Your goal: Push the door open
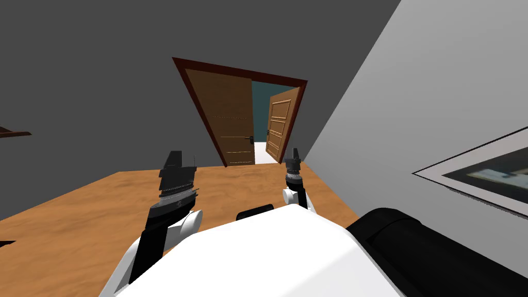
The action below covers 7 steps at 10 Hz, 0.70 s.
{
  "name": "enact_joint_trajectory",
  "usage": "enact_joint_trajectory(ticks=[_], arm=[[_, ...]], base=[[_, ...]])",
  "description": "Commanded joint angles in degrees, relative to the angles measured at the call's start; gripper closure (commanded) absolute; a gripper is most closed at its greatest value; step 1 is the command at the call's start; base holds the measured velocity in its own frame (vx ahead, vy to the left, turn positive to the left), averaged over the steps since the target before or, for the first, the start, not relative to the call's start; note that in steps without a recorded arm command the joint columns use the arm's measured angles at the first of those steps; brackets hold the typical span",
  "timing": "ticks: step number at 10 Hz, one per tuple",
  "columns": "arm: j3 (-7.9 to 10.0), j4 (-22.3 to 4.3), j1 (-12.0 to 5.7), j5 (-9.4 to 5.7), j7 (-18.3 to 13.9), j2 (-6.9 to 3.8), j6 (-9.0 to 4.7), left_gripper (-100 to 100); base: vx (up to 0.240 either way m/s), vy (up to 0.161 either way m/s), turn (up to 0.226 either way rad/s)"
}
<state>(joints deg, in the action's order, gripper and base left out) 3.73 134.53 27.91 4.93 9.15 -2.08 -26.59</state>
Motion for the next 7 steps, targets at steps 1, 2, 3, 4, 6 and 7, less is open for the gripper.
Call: enact_joint_trajectory(ticks=[1, 2, 3, 4, 6, 7], arm=[[-0.59, -0.69, -0.03, -0.29, 0.26, -0.31, 0.1, -100], [-0.95, -1.11, -0.06, -0.47, 0.42, -0.47, 0.15, -100], [-1.37, -1.59, -0.08, -0.68, 0.6, -0.65, 0.22, -100], [-2.01, -2.34, -0.12, -1.0, 0.88, -0.92, 0.33, -100], [-3.2, -3.73, -0.19, -1.6, 1.41, -1.34, 0.52, -100], [-3.8, -4.42, -0.23, -1.9, 1.67, -1.54, 0.62, -100]], base=[[0.123, 0.059, 0.008], [0.187, -0.001, 0.034], [0.183, -0.026, 0.032], [0.204, -0.053, 0.029], [0.21, -0.017, 0.041], [0.177, 0.01, 0.029]])
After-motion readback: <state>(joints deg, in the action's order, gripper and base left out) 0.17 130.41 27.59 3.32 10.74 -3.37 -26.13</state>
